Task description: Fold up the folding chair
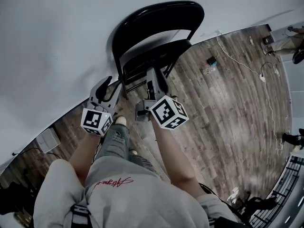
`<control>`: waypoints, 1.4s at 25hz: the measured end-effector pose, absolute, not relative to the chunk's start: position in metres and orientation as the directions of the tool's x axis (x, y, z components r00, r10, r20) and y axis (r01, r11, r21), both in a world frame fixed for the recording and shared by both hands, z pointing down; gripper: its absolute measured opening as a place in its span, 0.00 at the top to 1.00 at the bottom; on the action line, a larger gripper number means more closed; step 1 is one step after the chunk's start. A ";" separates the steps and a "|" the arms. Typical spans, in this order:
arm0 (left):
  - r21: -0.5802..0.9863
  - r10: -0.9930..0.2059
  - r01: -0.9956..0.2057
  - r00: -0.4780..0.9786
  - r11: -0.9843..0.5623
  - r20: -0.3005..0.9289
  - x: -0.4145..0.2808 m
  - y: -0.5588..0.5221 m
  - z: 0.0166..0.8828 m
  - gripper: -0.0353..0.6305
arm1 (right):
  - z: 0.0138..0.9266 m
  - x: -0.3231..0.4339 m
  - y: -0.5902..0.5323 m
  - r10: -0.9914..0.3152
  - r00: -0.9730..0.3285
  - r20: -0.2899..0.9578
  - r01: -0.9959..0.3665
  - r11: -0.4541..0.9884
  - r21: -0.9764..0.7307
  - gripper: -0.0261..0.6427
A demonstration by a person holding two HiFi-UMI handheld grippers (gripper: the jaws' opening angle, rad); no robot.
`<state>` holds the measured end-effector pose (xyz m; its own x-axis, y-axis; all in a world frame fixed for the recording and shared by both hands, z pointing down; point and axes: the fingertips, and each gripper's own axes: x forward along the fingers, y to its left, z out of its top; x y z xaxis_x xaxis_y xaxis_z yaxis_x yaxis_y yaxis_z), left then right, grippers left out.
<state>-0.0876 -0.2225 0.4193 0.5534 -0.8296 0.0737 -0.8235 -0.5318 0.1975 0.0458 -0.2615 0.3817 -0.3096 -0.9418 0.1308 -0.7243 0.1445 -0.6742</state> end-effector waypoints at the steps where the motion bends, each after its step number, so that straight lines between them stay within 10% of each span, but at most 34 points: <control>1: 0.197 -0.828 -0.818 0.559 -0.541 0.048 -0.080 -0.207 0.405 0.68 | 0.366 0.045 -0.243 -0.942 -0.324 0.092 -0.751 0.197 -0.630 0.87; 10: 0.184 -0.708 -0.689 0.704 -0.701 -0.062 0.015 -0.068 0.328 0.90 | 0.272 0.061 -0.081 -0.926 -0.356 -0.124 -0.884 0.377 -0.275 0.91; 35: 0.162 -0.581 -0.560 0.804 -0.812 -0.130 0.028 0.040 0.251 0.92 | 0.250 0.089 0.045 -0.986 -0.144 -0.084 -0.965 0.158 -0.207 0.93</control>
<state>0.0281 0.0396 0.2512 0.8038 -0.5805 -0.1300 -0.5605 -0.8122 0.1618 0.0887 0.0447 0.2496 -0.1436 -0.9861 -0.0837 -0.9655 0.1581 -0.2069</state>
